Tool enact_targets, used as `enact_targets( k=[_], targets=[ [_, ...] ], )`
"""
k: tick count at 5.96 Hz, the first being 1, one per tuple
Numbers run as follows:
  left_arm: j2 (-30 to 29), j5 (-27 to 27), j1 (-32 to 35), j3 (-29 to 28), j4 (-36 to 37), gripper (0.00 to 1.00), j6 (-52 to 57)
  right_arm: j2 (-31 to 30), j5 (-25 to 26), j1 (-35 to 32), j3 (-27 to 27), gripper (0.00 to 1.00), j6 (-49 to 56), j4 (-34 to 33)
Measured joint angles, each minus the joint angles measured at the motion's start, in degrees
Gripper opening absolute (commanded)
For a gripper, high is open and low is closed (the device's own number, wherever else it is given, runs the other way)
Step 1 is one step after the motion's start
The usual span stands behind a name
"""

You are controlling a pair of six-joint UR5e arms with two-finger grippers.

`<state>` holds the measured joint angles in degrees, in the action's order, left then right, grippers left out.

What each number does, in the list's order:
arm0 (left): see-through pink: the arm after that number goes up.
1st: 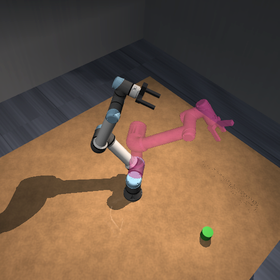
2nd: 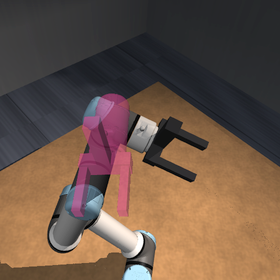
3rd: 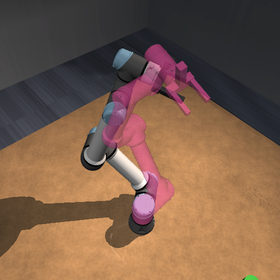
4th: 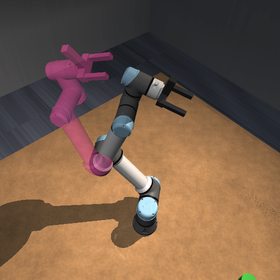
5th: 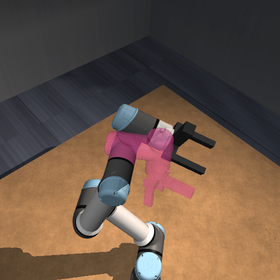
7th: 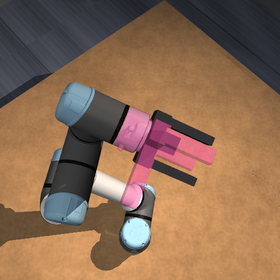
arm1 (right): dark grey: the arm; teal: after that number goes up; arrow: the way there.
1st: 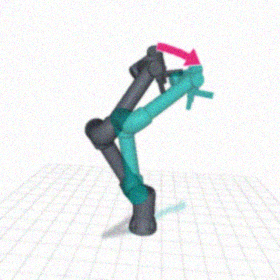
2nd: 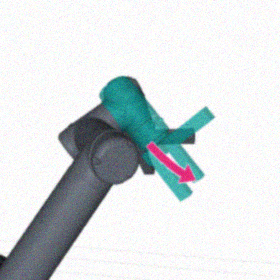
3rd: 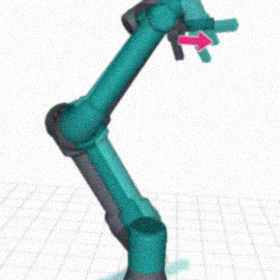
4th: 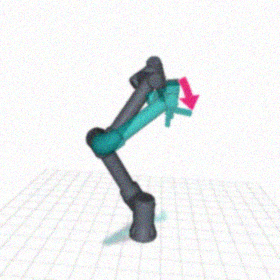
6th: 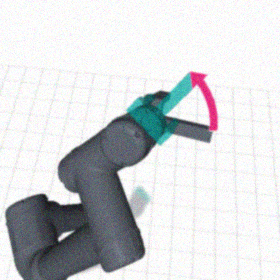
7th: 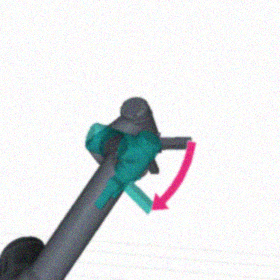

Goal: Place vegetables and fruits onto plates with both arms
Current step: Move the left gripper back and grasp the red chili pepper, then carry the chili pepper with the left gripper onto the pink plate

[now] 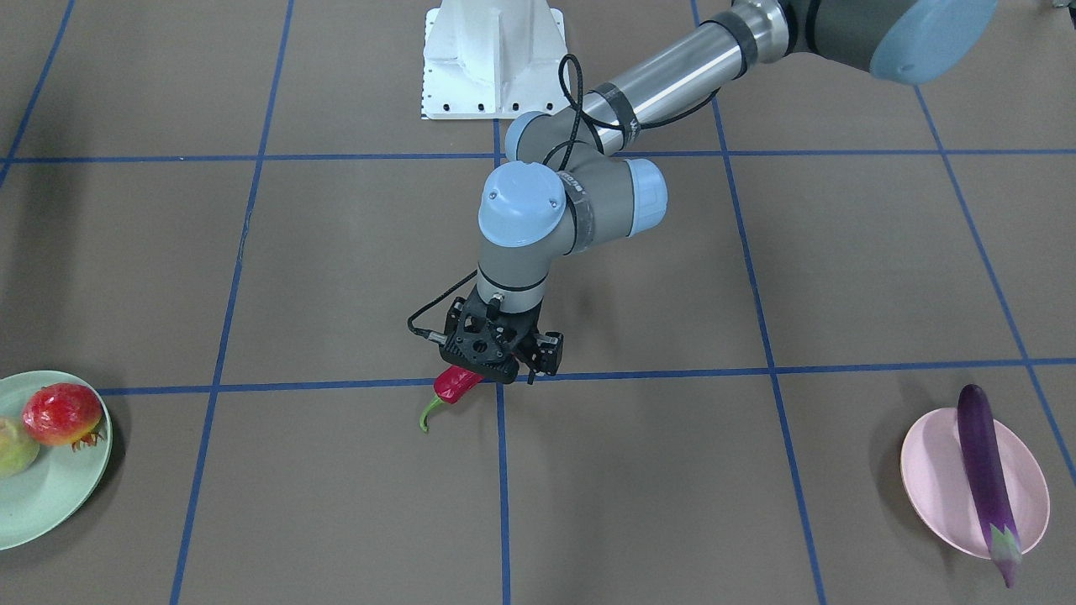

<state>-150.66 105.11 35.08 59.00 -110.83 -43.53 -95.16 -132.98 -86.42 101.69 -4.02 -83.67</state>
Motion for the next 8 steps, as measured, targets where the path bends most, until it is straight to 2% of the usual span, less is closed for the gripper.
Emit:
enact_targets(
  k=[1, 2, 3, 4, 8],
  targets=[
    [-0.6, -0.2, -0.8, -1.4, -0.1, 0.97, -0.2, 0.0, 0.0, 0.0, 0.0, 1.00, 0.0, 0.0],
    [-1.0, -0.2, -1.5, -2.6, -0.2, 0.87, -0.2, 0.0, 0.0, 0.0, 0.0, 1.00, 0.0, 0.0],
    [-1.2, -0.3, -1.9, -3.2, -0.2, 0.19, -0.2, -0.1, 0.0, 0.0, 0.0, 1.00, 0.0, 0.0],
    [-1.5, -0.3, -2.0, -3.4, 0.0, 0.00, -0.4, -0.1, 0.1, 0.0, -0.1, 1.00, 0.0, 0.0],
    [-1.8, 1.4, 1.5, -3.2, 0.6, 0.00, 0.4, 0.0, 0.0, 0.0, 0.0, 1.00, 0.0, -0.1]
  ],
)
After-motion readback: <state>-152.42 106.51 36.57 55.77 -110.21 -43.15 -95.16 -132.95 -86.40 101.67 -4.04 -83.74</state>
